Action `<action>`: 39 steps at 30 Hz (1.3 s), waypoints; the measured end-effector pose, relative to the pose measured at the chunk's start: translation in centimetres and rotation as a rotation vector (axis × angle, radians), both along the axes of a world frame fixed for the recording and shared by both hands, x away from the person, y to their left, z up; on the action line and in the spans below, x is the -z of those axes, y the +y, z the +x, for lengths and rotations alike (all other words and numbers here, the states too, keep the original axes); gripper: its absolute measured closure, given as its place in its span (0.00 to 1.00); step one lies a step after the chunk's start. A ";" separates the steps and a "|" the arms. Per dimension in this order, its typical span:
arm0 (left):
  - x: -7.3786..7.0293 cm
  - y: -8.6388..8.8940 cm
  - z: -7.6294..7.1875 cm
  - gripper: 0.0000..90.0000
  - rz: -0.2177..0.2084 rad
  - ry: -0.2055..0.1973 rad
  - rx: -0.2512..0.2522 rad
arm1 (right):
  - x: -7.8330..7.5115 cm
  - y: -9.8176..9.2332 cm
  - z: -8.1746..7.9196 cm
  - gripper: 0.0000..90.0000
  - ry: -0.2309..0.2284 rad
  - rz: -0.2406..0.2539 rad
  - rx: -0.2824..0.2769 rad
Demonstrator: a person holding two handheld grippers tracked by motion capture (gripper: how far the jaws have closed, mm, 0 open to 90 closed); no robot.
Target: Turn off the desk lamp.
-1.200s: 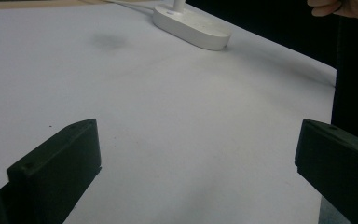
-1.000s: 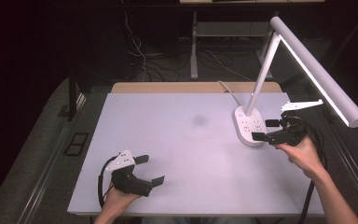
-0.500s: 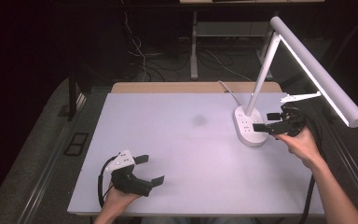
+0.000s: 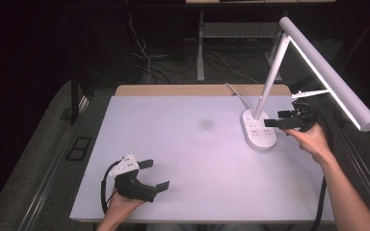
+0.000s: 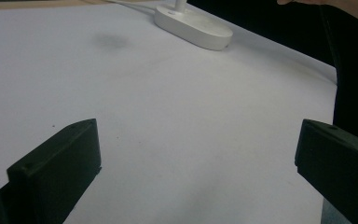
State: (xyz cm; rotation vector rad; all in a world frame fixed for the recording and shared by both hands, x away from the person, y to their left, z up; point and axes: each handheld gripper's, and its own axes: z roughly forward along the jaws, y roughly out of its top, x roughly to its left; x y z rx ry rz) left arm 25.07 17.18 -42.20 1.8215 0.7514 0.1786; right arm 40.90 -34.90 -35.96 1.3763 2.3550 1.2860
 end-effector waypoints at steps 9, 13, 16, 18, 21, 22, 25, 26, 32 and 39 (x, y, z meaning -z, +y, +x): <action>0.0 0.1 0.0 0.00 0.001 0.000 -0.002 | 0.3 -1.1 1.5 0.44 0.011 0.012 0.022; 0.0 0.1 0.0 0.00 0.002 0.000 -0.005 | 0.8 -1.6 2.0 0.59 0.019 0.000 0.039; -0.1 0.3 0.0 0.00 0.003 -0.003 -0.009 | 1.3 -1.9 2.4 0.71 0.015 0.003 0.063; -0.1 0.3 -0.1 0.00 0.001 -0.004 -0.012 | 1.6 -2.1 2.8 0.80 0.009 0.009 0.067; -0.1 0.4 0.0 0.00 0.002 -0.005 -0.015 | 2.0 -2.2 3.3 0.89 0.009 0.028 0.085; -0.1 0.4 0.0 0.00 0.001 -0.004 -0.017 | 2.1 -2.3 3.5 0.91 0.009 0.025 0.085; -0.1 0.4 0.0 0.00 0.004 -0.005 -0.016 | 2.6 -2.1 3.9 0.97 0.023 0.029 0.094; -0.1 0.4 0.0 0.00 0.005 -0.005 -0.016 | 3.0 -2.2 4.2 1.00 0.025 0.036 0.107; -0.1 0.4 -0.1 0.00 0.002 -0.006 -0.017 | 4.0 -2.2 4.9 1.00 0.047 0.027 0.155; -0.1 0.4 -0.1 0.00 0.002 -0.005 -0.018 | 4.9 -2.1 5.6 1.00 0.067 0.030 0.201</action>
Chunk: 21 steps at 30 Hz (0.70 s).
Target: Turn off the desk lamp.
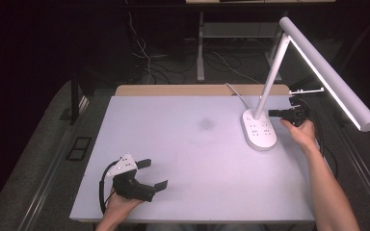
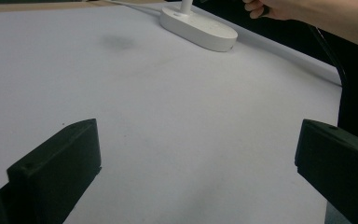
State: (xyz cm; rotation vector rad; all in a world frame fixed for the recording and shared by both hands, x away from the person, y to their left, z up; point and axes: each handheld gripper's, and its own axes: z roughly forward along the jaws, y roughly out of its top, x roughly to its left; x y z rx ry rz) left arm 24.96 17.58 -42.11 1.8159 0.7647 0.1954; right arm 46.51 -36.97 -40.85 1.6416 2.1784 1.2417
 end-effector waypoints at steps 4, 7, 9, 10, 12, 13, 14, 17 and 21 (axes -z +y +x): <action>0.0 0.0 0.0 0.00 -0.001 0.000 0.000 | 0.5 0.2 0.3 1.00 0.005 0.013 0.010; 0.0 -0.1 0.0 0.00 -0.004 0.000 0.000 | 1.0 0.6 0.6 1.00 0.005 0.008 0.024; 0.0 -0.1 0.0 0.00 -0.003 0.001 0.000 | 1.1 0.7 0.6 1.00 0.015 0.002 0.024; 0.0 0.0 0.0 0.00 -0.004 0.001 0.000 | 1.2 0.8 0.7 1.00 0.016 -0.001 0.025; 0.0 0.0 0.0 0.00 -0.004 0.001 -0.001 | 1.3 1.0 0.7 1.00 0.011 0.002 0.033; 0.0 0.0 0.0 0.00 -0.005 0.001 -0.002 | 1.3 1.1 0.7 1.00 0.009 0.005 0.037; 0.0 0.0 0.0 0.00 -0.005 0.002 -0.003 | 1.3 1.3 0.7 1.00 0.008 0.001 0.041; 0.0 0.0 0.0 0.00 -0.004 0.001 -0.004 | 1.5 1.6 0.9 1.00 0.013 -0.017 0.041; 0.0 0.0 0.0 0.00 -0.004 0.000 -0.006 | 2.0 1.5 1.0 1.00 0.019 -0.010 0.045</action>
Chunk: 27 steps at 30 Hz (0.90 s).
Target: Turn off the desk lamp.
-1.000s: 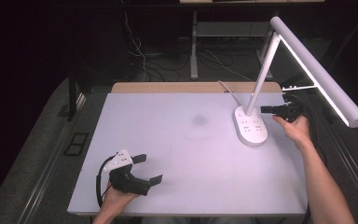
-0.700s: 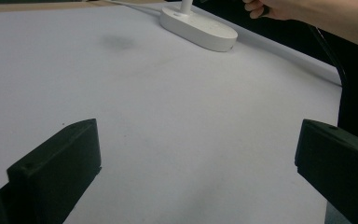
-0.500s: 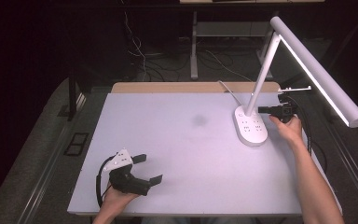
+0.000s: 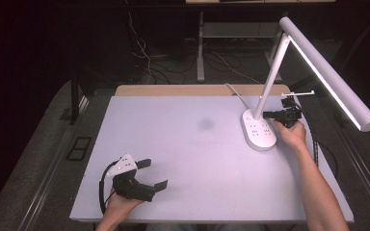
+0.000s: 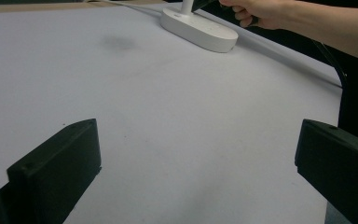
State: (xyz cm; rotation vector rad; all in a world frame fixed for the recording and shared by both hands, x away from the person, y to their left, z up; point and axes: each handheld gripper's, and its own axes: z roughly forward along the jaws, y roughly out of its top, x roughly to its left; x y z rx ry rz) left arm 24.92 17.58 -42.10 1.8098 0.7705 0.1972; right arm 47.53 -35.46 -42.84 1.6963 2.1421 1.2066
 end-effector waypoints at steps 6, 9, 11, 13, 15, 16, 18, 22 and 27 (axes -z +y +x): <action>0.0 -0.3 0.0 0.00 0.009 -0.003 0.015 | 0.2 -0.2 0.1 1.00 0.018 0.006 0.003; 0.0 -0.3 -0.1 0.00 0.009 -0.002 0.014 | 0.2 -0.1 -0.1 1.00 0.007 0.000 0.010; 0.0 -0.2 0.0 0.00 0.007 -0.002 0.011 | 0.1 0.1 -0.1 1.00 0.004 -0.017 0.012; 0.0 -0.2 0.0 0.00 0.002 0.002 0.007 | 0.0 0.1 -0.1 1.00 -0.001 -0.021 0.014; 0.0 -0.2 0.0 0.00 0.001 0.003 0.005 | 0.0 0.1 -0.1 1.00 0.001 -0.011 0.018; 0.0 -0.1 0.1 0.00 0.003 0.003 0.006 | 0.0 0.0 0.0 1.00 -0.003 0.001 0.017; 0.0 -0.1 0.1 0.00 0.004 0.003 0.006 | 0.0 0.1 0.0 1.00 0.000 0.000 0.014; 0.0 -0.1 0.0 0.00 0.004 0.003 0.007 | 0.0 0.0 0.0 1.00 0.004 0.012 0.018; 0.0 -0.1 0.0 0.00 0.007 0.000 0.008 | 0.1 0.2 0.0 1.00 -0.002 0.002 0.021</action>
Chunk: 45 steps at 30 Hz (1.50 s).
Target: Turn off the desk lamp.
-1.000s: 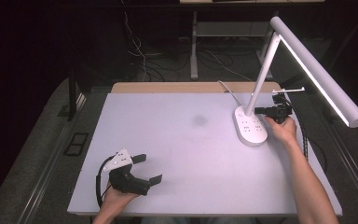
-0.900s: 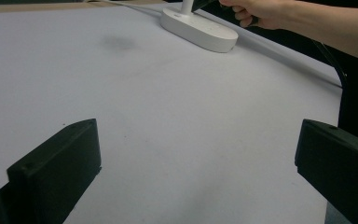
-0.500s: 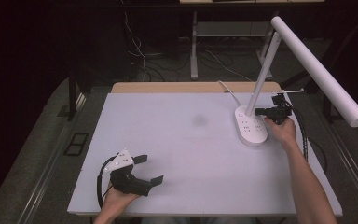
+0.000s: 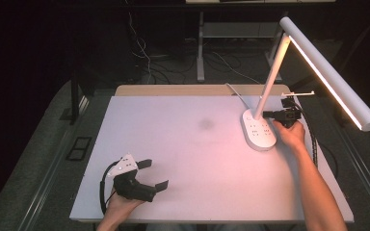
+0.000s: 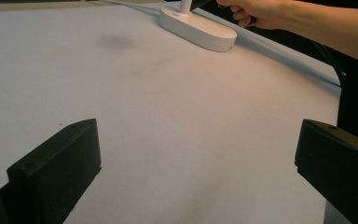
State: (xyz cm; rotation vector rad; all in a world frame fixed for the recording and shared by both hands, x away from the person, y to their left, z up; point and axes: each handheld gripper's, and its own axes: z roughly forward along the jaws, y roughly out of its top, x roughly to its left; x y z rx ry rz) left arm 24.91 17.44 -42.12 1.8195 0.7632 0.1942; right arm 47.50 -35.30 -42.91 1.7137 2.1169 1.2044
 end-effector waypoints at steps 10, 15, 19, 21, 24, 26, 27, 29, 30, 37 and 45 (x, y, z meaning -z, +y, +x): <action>0.0 0.0 0.0 0.00 0.002 -0.001 0.001 | 0.0 0.5 0.0 1.00 -0.001 -0.015 -0.003; 0.0 0.1 0.0 0.00 -0.001 -0.001 -0.003 | -0.1 0.7 0.1 1.00 0.002 -0.038 0.005; -0.1 0.1 -0.1 0.00 -0.002 -0.005 -0.001 | 0.0 0.5 0.1 1.00 0.009 -0.018 0.013; -0.1 0.1 -0.2 0.00 -0.003 -0.005 -0.001 | 0.0 0.5 0.1 1.00 0.005 -0.019 0.014; 0.0 0.2 -0.1 0.00 -0.005 -0.002 -0.004 | -0.1 0.5 0.1 1.00 0.004 -0.017 0.016; 0.0 0.2 0.0 0.00 -0.008 -0.001 -0.007 | -0.1 0.6 0.1 1.00 -0.001 -0.018 0.021; 0.0 0.2 0.0 0.00 -0.009 0.001 -0.008 | -0.2 0.6 0.1 1.00 0.005 -0.019 0.021; 0.0 0.1 0.0 0.00 -0.008 0.001 -0.007 | -0.2 0.6 0.1 1.00 0.003 -0.022 0.025; 0.0 0.1 0.0 0.00 -0.006 0.000 -0.005 | -0.1 0.6 0.1 1.00 0.003 -0.019 0.028; 0.0 0.2 0.0 0.00 -0.008 -0.001 -0.005 | -0.2 0.4 0.0 1.00 0.002 -0.034 0.040; 0.0 0.1 0.0 0.00 -0.005 -0.001 -0.003 | 0.0 0.0 -0.2 1.00 0.005 -0.012 0.045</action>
